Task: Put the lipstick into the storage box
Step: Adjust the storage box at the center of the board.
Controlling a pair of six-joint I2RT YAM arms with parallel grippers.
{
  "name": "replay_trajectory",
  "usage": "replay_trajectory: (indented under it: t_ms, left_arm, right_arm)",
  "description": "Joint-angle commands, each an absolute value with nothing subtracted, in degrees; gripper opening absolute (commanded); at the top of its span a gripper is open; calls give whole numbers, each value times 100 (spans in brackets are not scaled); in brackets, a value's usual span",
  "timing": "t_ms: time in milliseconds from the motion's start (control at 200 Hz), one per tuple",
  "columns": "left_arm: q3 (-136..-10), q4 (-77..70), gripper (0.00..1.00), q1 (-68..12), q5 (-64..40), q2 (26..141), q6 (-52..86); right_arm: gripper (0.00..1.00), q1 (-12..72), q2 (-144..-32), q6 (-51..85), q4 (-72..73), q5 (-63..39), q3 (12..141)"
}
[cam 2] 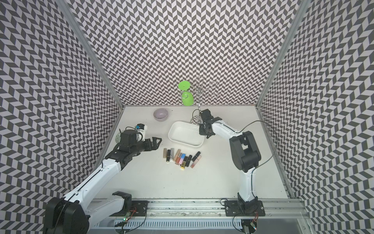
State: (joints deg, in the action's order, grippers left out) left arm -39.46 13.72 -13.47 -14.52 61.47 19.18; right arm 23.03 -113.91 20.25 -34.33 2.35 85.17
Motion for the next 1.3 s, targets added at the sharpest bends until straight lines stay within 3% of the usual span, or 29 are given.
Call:
replay_trajectory:
  t_ms: [0,776,966,1192,1297]
  left_arm:
    - [-4043,1244,99,-1318,-1538,6187,1977]
    - [-3949,1029,99,-1313,-1571,6341,2056]
    - [-3937,957,99,-1313,-1589,6399,2065]
    - [-3944,990,99,-1316,-1573,6393,2044]
    - [-3945,1022,99,-1315,-1606,6360,2035]
  right_arm:
    - [14,2182,-11153,1326,-3387,-197,8387]
    - [18,2172,-11105,791,-3480,-658,8165]
    - [36,2171,-11077,813,-3533,-665,8284]
    - [72,2146,-10730,1025,-3617,-596,8636]
    - [73,2112,-10347,1380,-3755,-457,8780]
